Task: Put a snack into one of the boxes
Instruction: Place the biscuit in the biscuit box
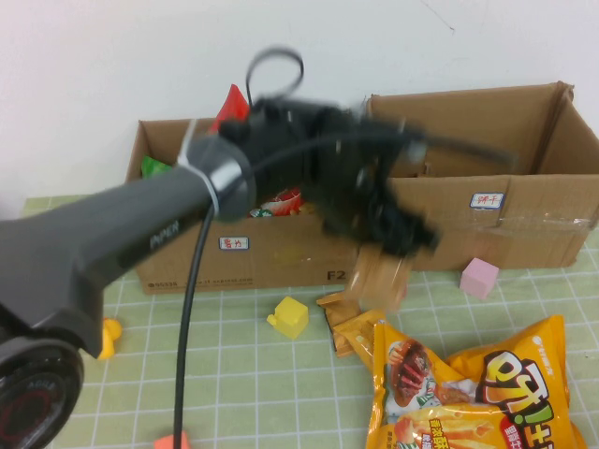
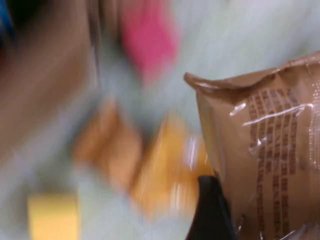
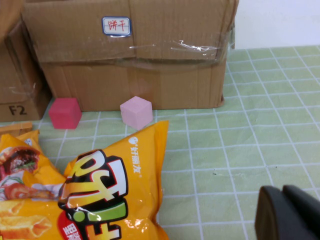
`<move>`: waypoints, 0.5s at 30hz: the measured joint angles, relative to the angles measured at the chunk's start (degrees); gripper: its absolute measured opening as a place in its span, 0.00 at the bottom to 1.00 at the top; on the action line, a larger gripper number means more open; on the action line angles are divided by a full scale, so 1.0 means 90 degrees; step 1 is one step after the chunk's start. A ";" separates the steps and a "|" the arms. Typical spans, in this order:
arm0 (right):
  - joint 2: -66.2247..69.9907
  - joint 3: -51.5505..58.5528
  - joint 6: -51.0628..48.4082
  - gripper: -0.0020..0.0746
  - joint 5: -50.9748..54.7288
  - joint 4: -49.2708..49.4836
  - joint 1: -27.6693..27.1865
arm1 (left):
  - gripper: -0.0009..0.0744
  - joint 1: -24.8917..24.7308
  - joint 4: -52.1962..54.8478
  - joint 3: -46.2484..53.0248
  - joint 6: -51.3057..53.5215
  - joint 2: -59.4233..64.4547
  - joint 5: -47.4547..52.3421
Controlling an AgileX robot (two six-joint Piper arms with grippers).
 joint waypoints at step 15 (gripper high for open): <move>0.0000 0.0000 0.0000 0.02 0.0000 0.0000 0.0000 | 0.50 0.0000 0.0000 -0.0928 0.0584 0.0523 -0.4363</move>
